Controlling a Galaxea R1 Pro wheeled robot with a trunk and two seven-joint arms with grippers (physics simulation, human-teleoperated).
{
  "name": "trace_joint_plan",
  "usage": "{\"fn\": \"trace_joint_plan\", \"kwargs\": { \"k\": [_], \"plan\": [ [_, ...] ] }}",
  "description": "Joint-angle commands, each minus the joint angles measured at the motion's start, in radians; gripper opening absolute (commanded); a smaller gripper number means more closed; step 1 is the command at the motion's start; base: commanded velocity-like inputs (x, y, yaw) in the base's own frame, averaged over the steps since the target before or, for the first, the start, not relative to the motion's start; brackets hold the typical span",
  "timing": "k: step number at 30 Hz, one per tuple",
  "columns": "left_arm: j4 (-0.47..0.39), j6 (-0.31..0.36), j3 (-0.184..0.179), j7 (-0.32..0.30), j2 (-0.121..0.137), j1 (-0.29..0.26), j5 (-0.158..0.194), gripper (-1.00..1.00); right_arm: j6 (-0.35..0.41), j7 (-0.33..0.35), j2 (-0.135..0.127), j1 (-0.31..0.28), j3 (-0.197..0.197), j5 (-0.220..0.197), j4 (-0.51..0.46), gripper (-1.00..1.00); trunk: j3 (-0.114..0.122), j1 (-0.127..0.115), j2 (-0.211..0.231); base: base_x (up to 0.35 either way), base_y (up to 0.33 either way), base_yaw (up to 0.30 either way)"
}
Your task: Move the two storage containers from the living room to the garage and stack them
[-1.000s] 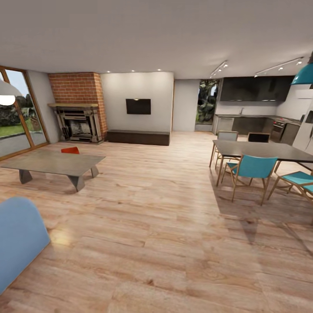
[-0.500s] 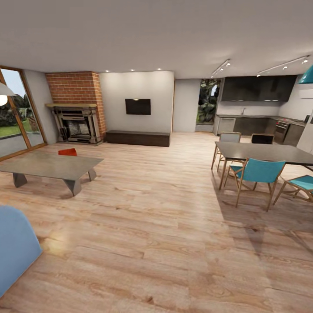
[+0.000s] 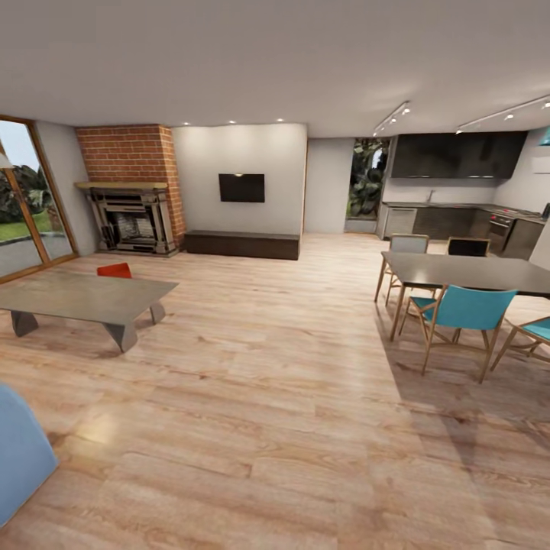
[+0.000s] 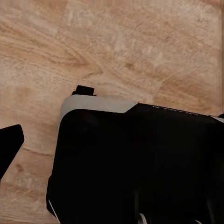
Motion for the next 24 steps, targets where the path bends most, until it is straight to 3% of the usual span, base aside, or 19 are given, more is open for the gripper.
{"fn": "trace_joint_plan", "kwargs": {
  "k": [1,24],
  "plan": [
    [0.001,-0.003,-0.002,0.001,0.000,-0.001,0.007,1.00,-0.005,-0.001,0.001,-0.001,0.008,-0.007,0.003,1.00,-0.002,0.001,-0.002,0.323,0.000,0.000],
    [0.001,-0.006,-0.002,0.001,0.000,-0.001,0.007,1.00,-0.003,-0.001,0.001,-0.001,0.008,-0.006,0.003,1.00,-0.002,0.001,-0.002,0.323,0.005,0.000]
  ]
}}
